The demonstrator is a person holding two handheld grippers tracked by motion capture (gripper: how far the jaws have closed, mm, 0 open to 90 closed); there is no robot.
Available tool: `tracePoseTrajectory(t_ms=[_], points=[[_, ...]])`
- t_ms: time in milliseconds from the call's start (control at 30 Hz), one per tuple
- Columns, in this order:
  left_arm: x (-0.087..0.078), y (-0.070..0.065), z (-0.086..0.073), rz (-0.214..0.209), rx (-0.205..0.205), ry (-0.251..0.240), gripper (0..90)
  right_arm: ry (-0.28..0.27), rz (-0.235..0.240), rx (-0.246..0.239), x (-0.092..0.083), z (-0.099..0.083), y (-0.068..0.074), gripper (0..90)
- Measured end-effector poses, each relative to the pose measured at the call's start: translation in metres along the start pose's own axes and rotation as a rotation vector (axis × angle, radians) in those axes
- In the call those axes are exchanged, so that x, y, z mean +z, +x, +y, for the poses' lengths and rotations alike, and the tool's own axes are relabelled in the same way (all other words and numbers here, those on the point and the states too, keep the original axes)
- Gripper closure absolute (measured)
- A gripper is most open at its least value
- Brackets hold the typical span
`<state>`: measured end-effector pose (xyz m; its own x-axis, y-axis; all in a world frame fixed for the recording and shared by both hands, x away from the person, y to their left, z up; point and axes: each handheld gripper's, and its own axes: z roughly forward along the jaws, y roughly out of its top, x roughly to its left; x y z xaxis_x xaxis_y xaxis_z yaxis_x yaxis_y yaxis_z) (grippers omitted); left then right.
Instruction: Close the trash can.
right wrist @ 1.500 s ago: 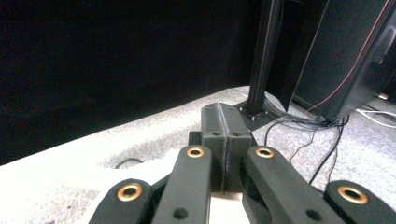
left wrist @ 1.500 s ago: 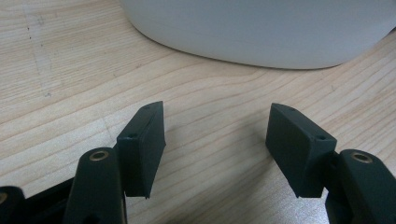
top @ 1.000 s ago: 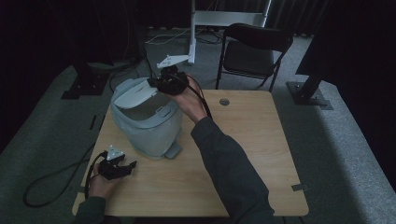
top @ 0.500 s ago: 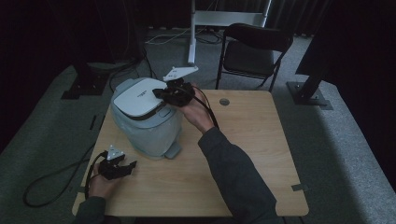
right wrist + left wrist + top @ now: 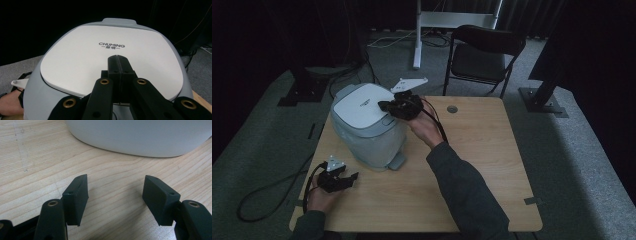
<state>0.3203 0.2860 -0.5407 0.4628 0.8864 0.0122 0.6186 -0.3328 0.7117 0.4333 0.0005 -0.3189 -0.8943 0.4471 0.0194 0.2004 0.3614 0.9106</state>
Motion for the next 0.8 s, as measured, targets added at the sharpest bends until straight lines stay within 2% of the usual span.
tracePoseTrajectory(t_ms=[300,567,700,733,800], points=[[0.0,0.0,0.0,0.002,-0.001,0.003,37.6,-0.04,0.01,0.011,-0.002,-0.008,0.003,90.0],[0.0,-0.001,0.0,0.005,-0.003,0.002,37.5,-0.062,0.016,0.0,-0.005,-0.014,0.009,90.0],[0.0,-0.001,0.0,0.006,-0.003,0.002,37.5,-0.062,0.007,-0.006,-0.006,-0.015,0.012,90.0],[0.0,-0.001,0.0,0.005,-0.003,0.001,37.4,-0.045,0.003,-0.013,-0.004,-0.016,0.012,90.0],[0.0,-0.001,0.0,0.005,-0.003,0.001,37.3,-0.065,0.023,0.012,-0.005,-0.02,0.01,90.0]])
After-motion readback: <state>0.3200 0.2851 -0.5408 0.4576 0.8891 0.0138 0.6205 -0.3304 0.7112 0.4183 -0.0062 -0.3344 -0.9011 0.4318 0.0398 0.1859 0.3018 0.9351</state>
